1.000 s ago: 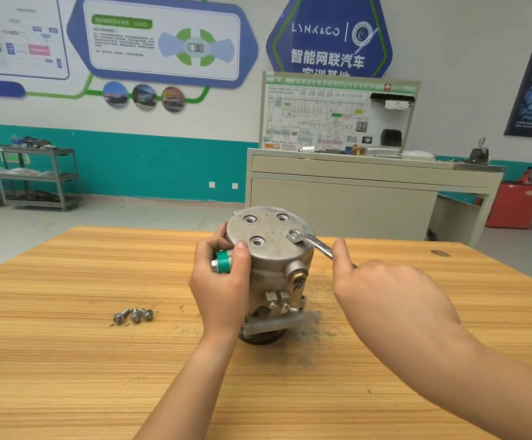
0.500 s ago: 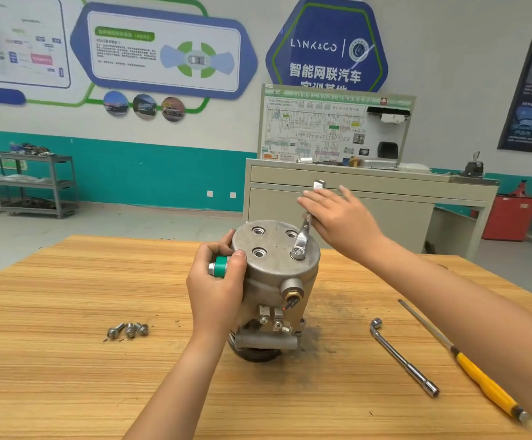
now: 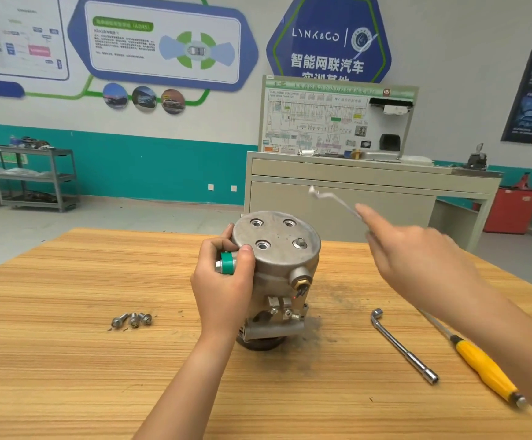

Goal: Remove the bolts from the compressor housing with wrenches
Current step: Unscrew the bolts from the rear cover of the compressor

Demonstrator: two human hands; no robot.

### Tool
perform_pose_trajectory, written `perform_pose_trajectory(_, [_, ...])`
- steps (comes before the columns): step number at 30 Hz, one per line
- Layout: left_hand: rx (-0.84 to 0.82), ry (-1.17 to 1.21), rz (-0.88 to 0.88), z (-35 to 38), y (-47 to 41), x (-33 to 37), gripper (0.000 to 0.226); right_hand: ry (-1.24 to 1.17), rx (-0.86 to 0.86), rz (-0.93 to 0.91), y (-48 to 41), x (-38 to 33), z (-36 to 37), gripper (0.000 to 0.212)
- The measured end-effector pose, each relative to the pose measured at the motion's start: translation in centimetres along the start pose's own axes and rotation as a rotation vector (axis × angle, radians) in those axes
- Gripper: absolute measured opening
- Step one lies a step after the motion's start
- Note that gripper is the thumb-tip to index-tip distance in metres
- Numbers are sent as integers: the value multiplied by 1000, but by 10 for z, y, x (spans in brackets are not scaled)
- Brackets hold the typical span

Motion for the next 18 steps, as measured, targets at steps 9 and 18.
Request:
perform_pose_trajectory(9, [15, -33, 25, 4, 3, 4, 19, 254, -241, 14, 27, -23, -8, 70])
perform_pose_trajectory(18, [43, -77, 56, 7, 7, 4, 22, 338, -318, -79, 19, -48, -15, 76])
Point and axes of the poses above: each hand's wrist, its own y-axis away from the middle knuckle, its own z-axis out of the palm, x = y × z, the point moved 2 cm from there along -y, towards the middle knuckle, and after that the axes turned 2 degrees about -y, right-handed, at the moved point
